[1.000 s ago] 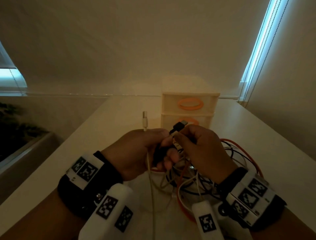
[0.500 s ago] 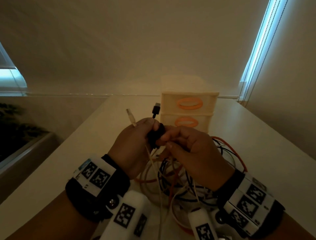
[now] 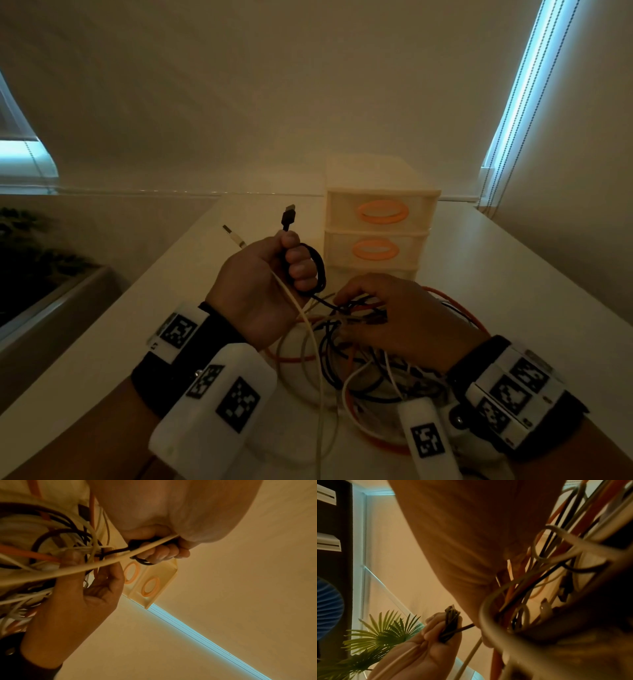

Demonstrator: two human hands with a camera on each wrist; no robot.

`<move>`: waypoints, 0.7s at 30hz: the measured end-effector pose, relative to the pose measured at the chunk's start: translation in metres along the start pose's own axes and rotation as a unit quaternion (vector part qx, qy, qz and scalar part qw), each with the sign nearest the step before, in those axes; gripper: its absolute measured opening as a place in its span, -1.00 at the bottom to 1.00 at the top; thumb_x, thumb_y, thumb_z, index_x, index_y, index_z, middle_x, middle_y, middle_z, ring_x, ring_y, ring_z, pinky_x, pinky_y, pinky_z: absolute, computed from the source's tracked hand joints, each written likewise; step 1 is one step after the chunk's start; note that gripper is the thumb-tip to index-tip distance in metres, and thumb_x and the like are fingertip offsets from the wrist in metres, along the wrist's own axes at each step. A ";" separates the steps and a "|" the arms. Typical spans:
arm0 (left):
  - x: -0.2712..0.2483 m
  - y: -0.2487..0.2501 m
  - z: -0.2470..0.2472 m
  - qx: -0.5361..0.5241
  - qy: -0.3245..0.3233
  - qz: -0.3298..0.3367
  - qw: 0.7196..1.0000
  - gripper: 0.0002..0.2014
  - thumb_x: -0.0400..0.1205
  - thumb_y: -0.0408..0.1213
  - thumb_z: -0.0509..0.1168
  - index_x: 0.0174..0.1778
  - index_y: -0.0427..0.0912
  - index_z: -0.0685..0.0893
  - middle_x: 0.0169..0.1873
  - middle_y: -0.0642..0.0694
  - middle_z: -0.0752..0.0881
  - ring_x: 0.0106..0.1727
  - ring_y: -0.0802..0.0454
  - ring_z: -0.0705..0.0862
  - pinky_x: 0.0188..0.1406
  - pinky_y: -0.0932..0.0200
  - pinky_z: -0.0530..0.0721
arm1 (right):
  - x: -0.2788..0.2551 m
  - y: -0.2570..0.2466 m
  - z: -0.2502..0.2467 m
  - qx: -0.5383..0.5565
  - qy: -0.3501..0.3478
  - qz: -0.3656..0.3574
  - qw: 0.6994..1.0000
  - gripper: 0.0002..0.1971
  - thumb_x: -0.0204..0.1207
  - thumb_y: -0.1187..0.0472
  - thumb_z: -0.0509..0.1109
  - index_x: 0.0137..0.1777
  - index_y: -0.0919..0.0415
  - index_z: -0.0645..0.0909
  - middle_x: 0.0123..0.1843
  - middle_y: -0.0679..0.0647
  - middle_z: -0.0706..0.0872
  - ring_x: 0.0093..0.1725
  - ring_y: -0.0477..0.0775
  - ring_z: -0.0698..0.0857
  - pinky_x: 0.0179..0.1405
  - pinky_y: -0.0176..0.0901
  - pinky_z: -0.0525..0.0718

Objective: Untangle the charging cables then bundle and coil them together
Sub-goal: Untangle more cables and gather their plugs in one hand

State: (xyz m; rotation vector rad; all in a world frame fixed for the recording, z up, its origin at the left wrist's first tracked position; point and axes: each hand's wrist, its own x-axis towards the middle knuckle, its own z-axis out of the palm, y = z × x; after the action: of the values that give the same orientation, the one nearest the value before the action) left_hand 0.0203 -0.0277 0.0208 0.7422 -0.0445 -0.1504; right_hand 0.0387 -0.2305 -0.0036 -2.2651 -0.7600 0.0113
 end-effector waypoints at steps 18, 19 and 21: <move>-0.006 0.079 -0.021 -0.100 -0.098 0.174 0.975 -0.86 0.56 -0.35 0.21 -0.31 -0.11 0.52 -0.45 0.03 0.49 -0.44 0.09 0.46 -0.41 0.22 0.42 | 0.000 0.020 -0.035 -0.148 0.151 0.037 0.977 -0.97 0.49 0.06 0.48 -0.15 -0.12 0.69 -0.06 -0.12 0.68 0.08 0.00 0.64 0.14 -0.01 0.63; -0.006 0.076 -0.019 -0.083 -0.076 0.183 0.977 -0.87 0.55 -0.34 0.21 -0.32 -0.10 0.52 -0.46 0.04 0.48 -0.45 0.11 0.45 -0.43 0.23 0.41 | 0.000 0.020 -0.034 -0.152 0.153 0.039 0.976 -0.96 0.47 0.05 0.50 -0.11 -0.11 0.69 -0.03 -0.10 0.66 0.10 0.02 0.63 0.17 0.01 0.62; -0.007 0.061 -0.010 -0.023 -0.044 0.183 0.982 -0.88 0.50 -0.31 0.18 -0.35 -0.06 0.50 -0.46 0.07 0.41 -0.45 0.13 0.38 -0.44 0.27 0.34 | -0.001 0.020 -0.030 -0.160 0.141 0.034 0.976 -0.80 0.44 0.01 0.51 0.06 -0.09 0.70 0.07 -0.09 0.63 0.18 0.04 0.60 0.26 0.05 0.60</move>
State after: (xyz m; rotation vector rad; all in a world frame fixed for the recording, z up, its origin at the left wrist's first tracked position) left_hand 0.0219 0.0242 0.0542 0.6703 -0.2591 0.1675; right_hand 0.0549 -0.2618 0.0050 -2.5203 -0.5633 -0.4195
